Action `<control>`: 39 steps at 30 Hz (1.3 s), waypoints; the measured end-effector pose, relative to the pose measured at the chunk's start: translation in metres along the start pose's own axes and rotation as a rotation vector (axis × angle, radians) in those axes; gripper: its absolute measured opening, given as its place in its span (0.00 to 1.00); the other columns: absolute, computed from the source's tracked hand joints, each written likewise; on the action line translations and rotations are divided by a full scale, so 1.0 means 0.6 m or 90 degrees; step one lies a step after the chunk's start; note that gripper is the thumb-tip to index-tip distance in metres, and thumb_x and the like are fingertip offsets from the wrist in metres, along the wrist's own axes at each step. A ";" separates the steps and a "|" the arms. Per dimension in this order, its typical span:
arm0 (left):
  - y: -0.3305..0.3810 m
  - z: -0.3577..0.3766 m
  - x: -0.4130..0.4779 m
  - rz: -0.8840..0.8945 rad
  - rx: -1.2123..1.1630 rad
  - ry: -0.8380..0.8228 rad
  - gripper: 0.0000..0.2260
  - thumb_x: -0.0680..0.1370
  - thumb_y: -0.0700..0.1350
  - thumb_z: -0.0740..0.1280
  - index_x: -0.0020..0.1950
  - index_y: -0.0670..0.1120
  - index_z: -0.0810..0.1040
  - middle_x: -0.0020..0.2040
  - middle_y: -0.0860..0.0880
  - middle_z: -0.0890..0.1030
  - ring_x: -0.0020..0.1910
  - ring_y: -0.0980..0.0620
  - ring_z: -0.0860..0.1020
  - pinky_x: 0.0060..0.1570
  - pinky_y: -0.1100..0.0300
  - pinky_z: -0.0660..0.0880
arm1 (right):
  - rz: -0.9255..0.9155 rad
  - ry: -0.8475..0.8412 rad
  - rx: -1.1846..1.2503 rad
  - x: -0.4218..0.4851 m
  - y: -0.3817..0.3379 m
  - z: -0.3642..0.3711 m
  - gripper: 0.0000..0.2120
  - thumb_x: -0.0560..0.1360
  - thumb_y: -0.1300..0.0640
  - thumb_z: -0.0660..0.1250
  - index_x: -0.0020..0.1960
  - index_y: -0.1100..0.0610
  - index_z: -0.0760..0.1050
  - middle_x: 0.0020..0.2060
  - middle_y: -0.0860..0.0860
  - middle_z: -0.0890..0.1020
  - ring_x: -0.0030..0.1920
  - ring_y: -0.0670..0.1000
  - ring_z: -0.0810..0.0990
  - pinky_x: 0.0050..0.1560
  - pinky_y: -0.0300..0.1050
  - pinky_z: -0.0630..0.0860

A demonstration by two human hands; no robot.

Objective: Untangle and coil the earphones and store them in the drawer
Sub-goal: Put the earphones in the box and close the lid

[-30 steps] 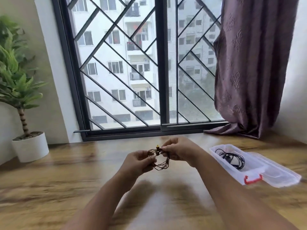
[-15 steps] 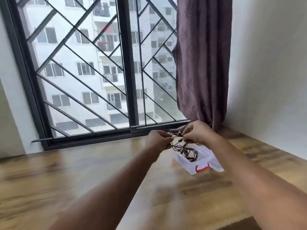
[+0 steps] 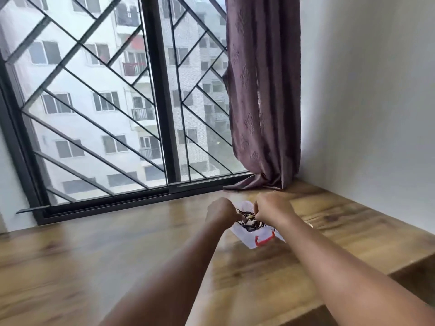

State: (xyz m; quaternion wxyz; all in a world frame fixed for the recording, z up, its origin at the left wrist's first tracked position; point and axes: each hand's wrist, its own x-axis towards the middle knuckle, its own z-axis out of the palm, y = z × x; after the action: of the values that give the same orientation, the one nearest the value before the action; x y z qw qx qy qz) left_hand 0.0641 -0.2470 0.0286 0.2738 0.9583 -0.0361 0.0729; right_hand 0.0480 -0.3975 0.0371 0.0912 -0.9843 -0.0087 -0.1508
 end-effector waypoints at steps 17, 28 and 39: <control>-0.008 -0.007 -0.011 0.203 0.135 0.027 0.09 0.79 0.52 0.65 0.55 0.54 0.83 0.57 0.52 0.83 0.58 0.47 0.79 0.54 0.53 0.72 | -0.016 0.048 -0.032 -0.003 0.007 0.009 0.09 0.76 0.53 0.69 0.55 0.50 0.83 0.55 0.54 0.84 0.57 0.58 0.83 0.49 0.47 0.77; -0.051 -0.007 0.071 0.390 0.145 0.028 0.20 0.78 0.56 0.68 0.68 0.51 0.78 0.66 0.51 0.80 0.64 0.47 0.78 0.60 0.49 0.75 | -0.103 0.083 0.002 0.057 -0.001 0.019 0.17 0.75 0.38 0.68 0.59 0.45 0.82 0.59 0.50 0.82 0.62 0.55 0.79 0.46 0.44 0.66; -0.037 -0.054 0.111 0.434 0.072 -0.100 0.18 0.78 0.52 0.68 0.68 0.51 0.78 0.69 0.52 0.78 0.67 0.49 0.76 0.65 0.54 0.73 | -0.001 -0.039 0.124 0.077 -0.015 -0.022 0.11 0.78 0.51 0.69 0.59 0.48 0.82 0.56 0.48 0.83 0.58 0.54 0.79 0.56 0.51 0.77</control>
State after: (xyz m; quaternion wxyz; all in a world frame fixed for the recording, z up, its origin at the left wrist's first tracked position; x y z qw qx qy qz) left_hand 0.1284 -0.2128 0.0546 0.1767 0.9074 -0.3710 0.0880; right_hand 0.0878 -0.3913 0.0650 0.1860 -0.9749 -0.0265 -0.1195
